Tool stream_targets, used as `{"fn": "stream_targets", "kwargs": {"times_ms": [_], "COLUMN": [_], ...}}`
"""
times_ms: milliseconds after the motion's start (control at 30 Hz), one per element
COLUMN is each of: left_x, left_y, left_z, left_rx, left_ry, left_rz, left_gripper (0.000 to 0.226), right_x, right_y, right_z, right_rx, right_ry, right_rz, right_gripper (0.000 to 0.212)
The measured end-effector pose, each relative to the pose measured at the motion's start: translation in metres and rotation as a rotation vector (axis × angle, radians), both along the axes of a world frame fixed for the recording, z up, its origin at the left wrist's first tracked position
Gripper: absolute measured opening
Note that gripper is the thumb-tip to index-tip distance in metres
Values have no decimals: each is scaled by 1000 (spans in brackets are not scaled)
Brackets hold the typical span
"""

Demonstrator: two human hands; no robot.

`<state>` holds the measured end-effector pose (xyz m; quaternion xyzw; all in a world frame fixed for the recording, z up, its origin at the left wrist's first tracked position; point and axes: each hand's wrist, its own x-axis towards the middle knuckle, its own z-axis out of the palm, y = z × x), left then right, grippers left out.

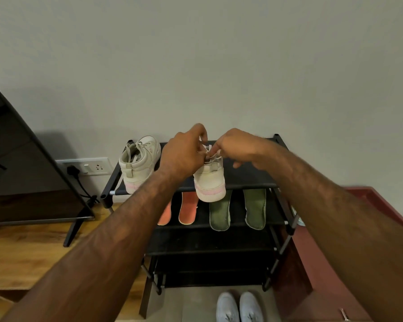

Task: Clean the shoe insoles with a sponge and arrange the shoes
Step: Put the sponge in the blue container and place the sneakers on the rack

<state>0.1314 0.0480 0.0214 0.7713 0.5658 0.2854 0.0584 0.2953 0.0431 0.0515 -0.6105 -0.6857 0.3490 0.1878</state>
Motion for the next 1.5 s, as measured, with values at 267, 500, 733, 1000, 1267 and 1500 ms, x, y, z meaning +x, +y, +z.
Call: {"fn": "stream_targets", "kwargs": {"times_ms": [267, 500, 733, 1000, 1267, 1500], "left_x": [0, -6, -3, -1, 13, -16], "left_y": [-5, -2, -3, 1, -3, 14], "left_z": [1, 0, -9, -4, -6, 11], "left_rx": [-5, -137, -102, -519, -744, -538], "left_ry": [56, -142, -311, -424, -357, -219], "left_rz": [4, -9, 76, 246, 294, 219], "left_gripper": [15, 16, 17, 43, 40, 33], "right_x": [-6, -13, -34, -30, -27, -54], "right_y": [-5, 9, 32, 28, 23, 23], "right_z": [0, 2, -14, -26, -40, -25], "right_rx": [66, 106, 273, 100, -63, 75], "right_ry": [-177, 4, -325, -170, 55, 133], "right_rz": [138, -91, -244, -315, -361, -397], "right_gripper": [25, 7, 15, 19, 22, 16]}}
